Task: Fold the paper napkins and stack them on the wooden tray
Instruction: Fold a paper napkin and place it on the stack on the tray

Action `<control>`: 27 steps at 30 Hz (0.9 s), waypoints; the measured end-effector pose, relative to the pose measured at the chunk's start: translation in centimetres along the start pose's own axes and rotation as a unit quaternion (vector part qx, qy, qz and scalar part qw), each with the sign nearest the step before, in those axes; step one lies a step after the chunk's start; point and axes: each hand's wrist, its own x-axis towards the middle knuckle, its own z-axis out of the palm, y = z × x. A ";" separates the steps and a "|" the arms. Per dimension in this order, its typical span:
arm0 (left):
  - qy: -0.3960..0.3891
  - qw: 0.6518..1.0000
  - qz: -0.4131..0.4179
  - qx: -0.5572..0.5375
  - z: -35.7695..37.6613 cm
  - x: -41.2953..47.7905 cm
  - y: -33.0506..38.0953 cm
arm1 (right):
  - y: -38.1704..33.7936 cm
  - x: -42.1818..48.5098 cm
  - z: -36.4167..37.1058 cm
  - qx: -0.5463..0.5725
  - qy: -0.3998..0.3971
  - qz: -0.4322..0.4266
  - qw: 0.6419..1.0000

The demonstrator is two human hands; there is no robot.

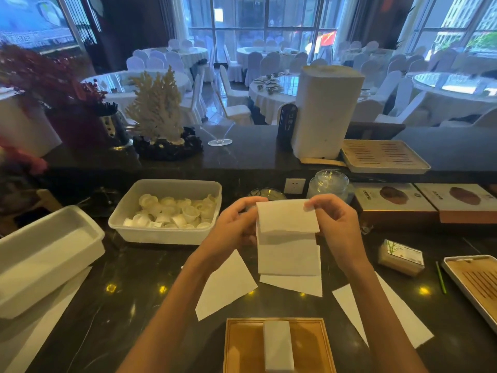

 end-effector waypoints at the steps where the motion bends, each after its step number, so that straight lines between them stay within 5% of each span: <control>1: 0.002 1.000 -0.020 -0.018 0.2 0.1 0.2 | -0.1 0.0 0.0 -0.008 0.010 -0.010 1.000; 4: 0.001 0.998 -0.068 -0.017 0.6 0.3 0.3 | 0.0 0.1 0.2 -0.025 0.037 -0.038 0.998; 11: -0.001 0.999 -0.028 0.031 -0.1 0.2 -0.4 | 0.8 0.0 0.3 -0.051 0.023 -0.052 0.997; 16: 0.028 0.997 -0.032 0.056 -0.1 0.6 -0.6 | 1.6 -0.1 -0.3 0.065 -0.083 0.113 0.988; 19: 0.036 0.996 -0.024 0.079 0.0 0.7 -0.9 | 3.1 -0.9 -0.3 0.039 -0.127 0.160 0.978; 27: 0.023 0.997 -0.040 0.059 0.1 0.6 -1.9 | 4.6 -1.4 0.0 0.003 -0.066 0.176 0.982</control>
